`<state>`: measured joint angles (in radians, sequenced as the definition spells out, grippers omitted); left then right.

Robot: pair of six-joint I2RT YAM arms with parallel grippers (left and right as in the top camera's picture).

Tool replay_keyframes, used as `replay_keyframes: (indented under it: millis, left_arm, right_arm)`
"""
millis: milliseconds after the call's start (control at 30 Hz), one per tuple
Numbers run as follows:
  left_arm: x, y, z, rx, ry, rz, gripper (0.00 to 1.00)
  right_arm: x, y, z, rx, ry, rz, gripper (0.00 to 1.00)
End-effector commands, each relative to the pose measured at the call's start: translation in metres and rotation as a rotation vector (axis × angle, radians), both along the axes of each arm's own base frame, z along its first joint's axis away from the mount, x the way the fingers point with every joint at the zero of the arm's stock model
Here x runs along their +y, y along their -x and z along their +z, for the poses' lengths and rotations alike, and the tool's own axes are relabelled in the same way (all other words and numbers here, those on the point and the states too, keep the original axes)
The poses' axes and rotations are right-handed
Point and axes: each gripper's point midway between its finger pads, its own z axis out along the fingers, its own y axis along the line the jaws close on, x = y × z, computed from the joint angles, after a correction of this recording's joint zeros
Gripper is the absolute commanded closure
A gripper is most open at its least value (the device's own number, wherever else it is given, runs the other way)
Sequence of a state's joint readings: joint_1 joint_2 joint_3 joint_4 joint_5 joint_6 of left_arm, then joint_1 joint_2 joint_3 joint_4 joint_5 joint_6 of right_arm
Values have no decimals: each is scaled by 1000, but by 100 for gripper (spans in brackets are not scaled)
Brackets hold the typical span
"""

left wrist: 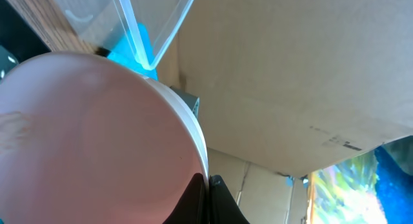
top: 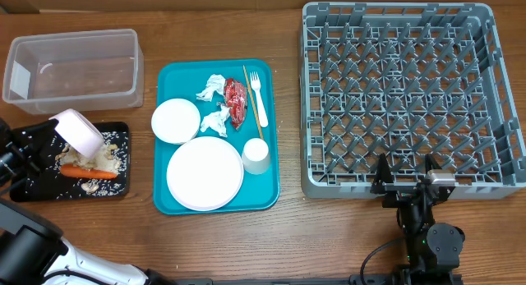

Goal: Sort waste into correct bins and load items into the dishwasher rack
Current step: 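Tilt the pink bowl with the left gripper to dump shells onto the black tray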

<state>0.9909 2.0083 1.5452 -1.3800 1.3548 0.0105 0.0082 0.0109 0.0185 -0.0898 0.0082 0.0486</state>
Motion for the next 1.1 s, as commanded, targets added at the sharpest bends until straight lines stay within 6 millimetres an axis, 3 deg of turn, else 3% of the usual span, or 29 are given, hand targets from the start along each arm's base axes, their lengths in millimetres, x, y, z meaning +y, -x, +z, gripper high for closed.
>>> replay_keyframes:
  millis: [0, 733, 1067]
  left_arm:
    - [2, 1, 16, -65, -26, 16, 96]
    - [0, 2, 19, -92, -35, 13, 96]
    - [4, -1, 22, -176, -121, 5, 96]
  right_arm:
    - [-1, 0, -2, -5, -4, -7, 0]
    - [-1, 0, -2, -5, -4, -7, 0]
    - [-1, 0, -2, -5, -4, -7, 0]
